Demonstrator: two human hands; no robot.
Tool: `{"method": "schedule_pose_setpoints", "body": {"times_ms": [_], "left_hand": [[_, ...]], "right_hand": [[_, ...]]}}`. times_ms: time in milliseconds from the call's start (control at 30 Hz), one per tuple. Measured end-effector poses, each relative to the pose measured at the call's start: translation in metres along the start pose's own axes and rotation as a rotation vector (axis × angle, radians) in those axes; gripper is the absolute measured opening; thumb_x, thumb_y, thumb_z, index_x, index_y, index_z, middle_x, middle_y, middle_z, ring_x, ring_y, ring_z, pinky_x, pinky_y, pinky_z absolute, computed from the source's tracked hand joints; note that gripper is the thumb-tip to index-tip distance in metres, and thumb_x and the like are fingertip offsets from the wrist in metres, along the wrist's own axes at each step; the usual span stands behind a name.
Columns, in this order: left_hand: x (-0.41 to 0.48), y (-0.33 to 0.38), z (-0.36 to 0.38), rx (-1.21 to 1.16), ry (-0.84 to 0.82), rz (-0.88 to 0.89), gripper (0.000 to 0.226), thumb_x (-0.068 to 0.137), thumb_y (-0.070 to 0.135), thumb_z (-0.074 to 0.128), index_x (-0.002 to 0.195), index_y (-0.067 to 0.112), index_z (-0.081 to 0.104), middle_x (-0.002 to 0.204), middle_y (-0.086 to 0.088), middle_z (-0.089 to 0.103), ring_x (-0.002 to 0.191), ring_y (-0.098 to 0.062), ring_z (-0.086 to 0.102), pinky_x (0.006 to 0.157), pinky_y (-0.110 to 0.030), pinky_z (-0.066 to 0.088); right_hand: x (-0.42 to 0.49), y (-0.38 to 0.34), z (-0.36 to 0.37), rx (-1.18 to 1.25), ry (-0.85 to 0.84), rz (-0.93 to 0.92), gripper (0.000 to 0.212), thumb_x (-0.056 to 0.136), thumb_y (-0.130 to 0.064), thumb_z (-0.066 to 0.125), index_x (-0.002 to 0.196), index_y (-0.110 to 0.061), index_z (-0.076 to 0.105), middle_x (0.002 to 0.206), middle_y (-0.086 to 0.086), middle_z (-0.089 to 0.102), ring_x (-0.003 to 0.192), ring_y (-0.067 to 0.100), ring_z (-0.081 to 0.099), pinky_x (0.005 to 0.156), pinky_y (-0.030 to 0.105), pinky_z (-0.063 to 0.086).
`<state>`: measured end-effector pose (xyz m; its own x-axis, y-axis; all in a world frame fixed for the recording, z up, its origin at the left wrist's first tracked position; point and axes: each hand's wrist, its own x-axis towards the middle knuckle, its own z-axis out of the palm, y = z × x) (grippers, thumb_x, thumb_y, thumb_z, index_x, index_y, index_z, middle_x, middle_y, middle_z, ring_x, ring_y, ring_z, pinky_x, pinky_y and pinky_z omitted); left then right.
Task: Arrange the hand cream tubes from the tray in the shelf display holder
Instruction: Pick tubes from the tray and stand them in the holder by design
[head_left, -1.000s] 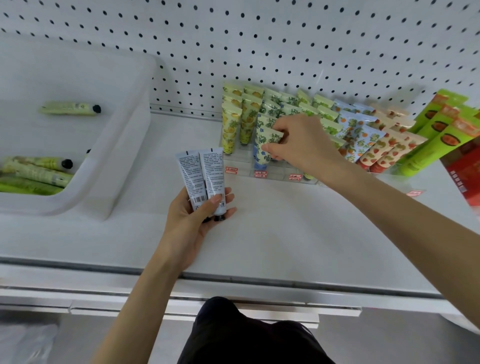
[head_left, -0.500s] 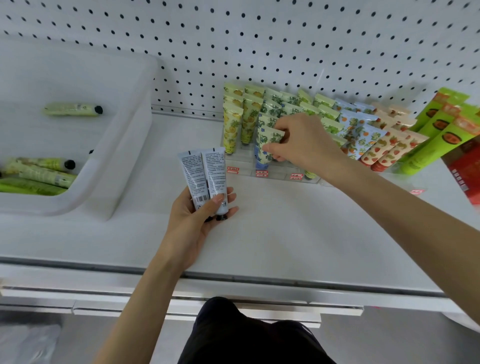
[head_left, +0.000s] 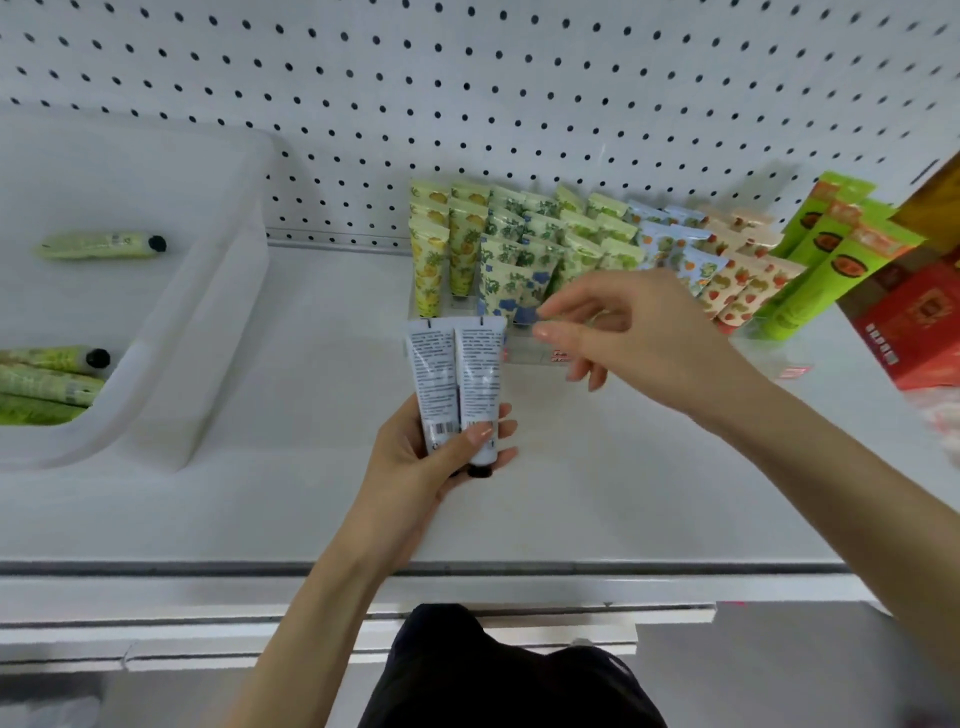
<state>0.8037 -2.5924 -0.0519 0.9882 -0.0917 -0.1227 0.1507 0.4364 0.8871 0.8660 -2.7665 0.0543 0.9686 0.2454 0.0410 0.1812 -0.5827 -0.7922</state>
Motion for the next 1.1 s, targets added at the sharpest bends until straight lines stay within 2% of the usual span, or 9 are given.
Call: {"method": "schedule_pose_setpoints", "body": {"times_ms": [167,267,400,533,633,767,833,933,1100], "left_hand": [[-0.001,-0.006,0.042,0.037,-0.168,-0.013,0.041,0.077,0.007,0.063,0.118,0.008,0.058,0.106,-0.013,0.072,0.095,-0.027,0.071,0.074,-0.032,0.058],[0.0,-0.009,0.059,0.029,-0.213,-0.037,0.036,0.079,0.007,0.065,0.115,0.009,0.059,0.103,-0.012,0.073,0.093,-0.026,0.071,0.072,-0.03,0.057],[0.003,-0.008,0.076,-0.144,-0.236,-0.145,0.031,0.087,0.017,0.058,0.113,0.002,0.058,0.102,-0.016,0.072,0.091,-0.027,0.071,0.07,-0.03,0.057],[0.007,-0.006,0.098,-0.073,-0.309,-0.203,0.035,0.082,0.021,0.054,0.111,0.003,0.061,0.095,-0.015,0.073,0.085,-0.022,0.072,0.067,-0.03,0.057],[0.01,-0.009,0.114,-0.021,-0.306,-0.176,0.029,0.076,0.019,0.062,0.102,0.007,0.063,0.087,-0.01,0.073,0.079,-0.016,0.07,0.064,-0.026,0.056],[0.013,-0.02,0.132,0.004,-0.223,-0.152,0.027,0.066,0.012,0.077,0.09,0.009,0.064,0.083,-0.011,0.067,0.08,-0.02,0.066,0.061,-0.025,0.055],[0.014,-0.026,0.14,0.043,-0.156,-0.142,0.034,0.06,0.012,0.076,0.092,0.007,0.065,0.086,-0.015,0.063,0.081,-0.025,0.062,0.061,-0.026,0.056],[0.016,-0.03,0.153,0.165,-0.107,-0.088,0.027,0.069,0.002,0.077,0.093,0.006,0.064,0.081,-0.009,0.065,0.073,-0.017,0.063,0.063,-0.027,0.057],[0.011,-0.036,0.167,0.302,-0.025,-0.011,0.028,0.07,-0.003,0.079,0.089,0.013,0.066,0.075,-0.002,0.069,0.068,-0.014,0.065,0.064,-0.03,0.059]], "right_hand": [[-0.024,0.021,-0.011,0.269,-0.082,0.141,0.012,0.081,-0.017,0.07,0.089,-0.009,0.07,0.068,0.001,0.069,0.056,0.011,0.062,0.049,0.02,0.048],[-0.032,0.03,-0.023,0.388,-0.099,0.214,0.018,0.082,-0.01,0.068,0.099,-0.003,0.069,0.071,0.002,0.069,0.055,0.006,0.059,0.049,0.016,0.045],[-0.041,0.035,-0.047,0.525,-0.126,0.231,0.017,0.081,-0.008,0.065,0.097,-0.005,0.068,0.062,-0.002,0.066,0.05,0.005,0.057,0.045,0.014,0.042],[-0.05,0.04,-0.074,0.618,-0.163,0.22,0.024,0.074,-0.013,0.064,0.094,-0.002,0.064,0.064,-0.001,0.065,0.052,0.006,0.058,0.047,0.013,0.045],[-0.057,0.047,-0.09,0.591,-0.156,0.212,0.025,0.072,-0.019,0.065,0.089,0.0,0.064,0.062,-0.001,0.064,0.053,0.007,0.057,0.048,0.014,0.045],[-0.065,0.059,-0.102,0.459,-0.095,0.185,0.04,0.069,-0.029,0.067,0.097,0.0,0.066,0.074,0.007,0.067,0.061,0.016,0.062,0.053,0.021,0.049],[-0.067,0.065,-0.106,0.405,-0.075,0.178,0.032,0.074,-0.027,0.067,0.099,-0.007,0.067,0.077,0.009,0.069,0.063,0.019,0.064,0.054,0.023,0.051],[-0.064,0.07,-0.12,0.318,-0.048,0.179,0.008,0.084,-0.012,0.066,0.091,-0.015,0.068,0.076,0.009,0.072,0.063,0.023,0.069,0.053,0.025,0.053],[-0.053,0.072,-0.141,0.207,-0.182,0.231,0.007,0.082,-0.009,0.069,0.089,-0.009,0.068,0.071,0.007,0.073,0.064,0.019,0.07,0.052,0.023,0.054]]}}
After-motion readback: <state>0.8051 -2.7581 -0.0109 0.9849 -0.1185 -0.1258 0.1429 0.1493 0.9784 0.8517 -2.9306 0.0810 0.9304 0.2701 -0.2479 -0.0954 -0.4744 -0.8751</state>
